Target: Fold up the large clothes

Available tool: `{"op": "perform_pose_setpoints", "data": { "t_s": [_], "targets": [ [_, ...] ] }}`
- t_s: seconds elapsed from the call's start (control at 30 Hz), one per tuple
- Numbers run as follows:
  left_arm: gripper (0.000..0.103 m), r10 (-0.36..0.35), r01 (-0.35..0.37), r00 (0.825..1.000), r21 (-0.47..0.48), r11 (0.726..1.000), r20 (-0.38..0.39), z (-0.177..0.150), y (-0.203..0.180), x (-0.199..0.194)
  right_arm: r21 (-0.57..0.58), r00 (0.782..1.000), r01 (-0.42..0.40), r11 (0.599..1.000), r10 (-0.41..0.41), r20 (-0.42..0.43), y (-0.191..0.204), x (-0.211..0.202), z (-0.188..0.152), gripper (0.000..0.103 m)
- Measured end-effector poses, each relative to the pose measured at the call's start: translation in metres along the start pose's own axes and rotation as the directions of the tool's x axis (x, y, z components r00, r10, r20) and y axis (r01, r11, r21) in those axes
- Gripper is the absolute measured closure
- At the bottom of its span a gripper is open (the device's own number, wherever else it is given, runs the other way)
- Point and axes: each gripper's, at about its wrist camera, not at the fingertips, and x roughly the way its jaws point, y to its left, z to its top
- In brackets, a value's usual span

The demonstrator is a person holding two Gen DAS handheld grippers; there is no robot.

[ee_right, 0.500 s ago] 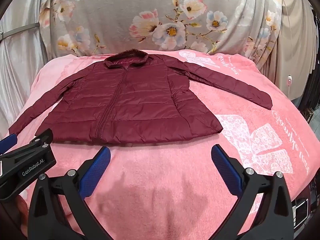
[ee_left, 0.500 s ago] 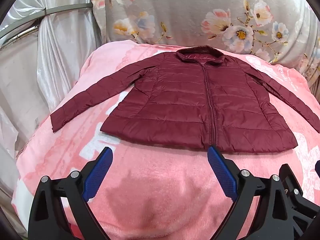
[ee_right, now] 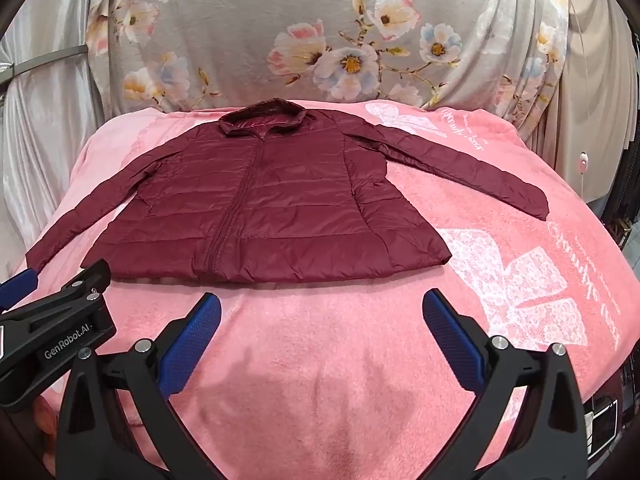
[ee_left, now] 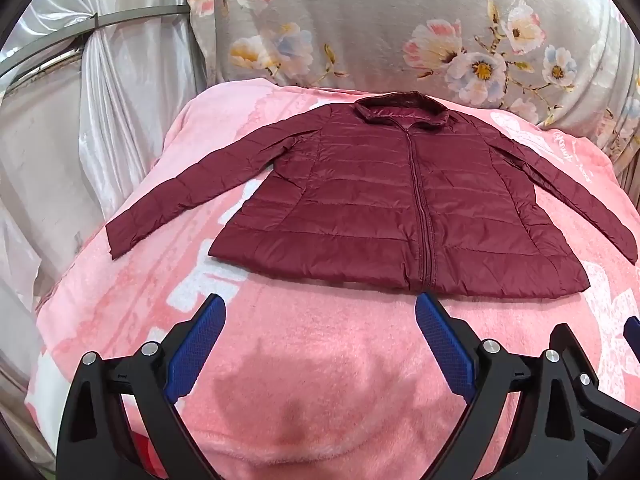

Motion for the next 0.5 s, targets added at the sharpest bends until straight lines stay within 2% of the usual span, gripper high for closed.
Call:
{"op": "perform_pose_setpoints", "data": {
  "t_s": [0.5],
  "targets": [
    [0.009,0.002,-0.002,1.0,0.001,1.0,-0.001,-0.0068,0.0043,-0.0033,-0.001,1.0,-0.014,1.0,0.014,-0.007,0.005,-0.0027,-0.0049,0.005]
  ]
}}
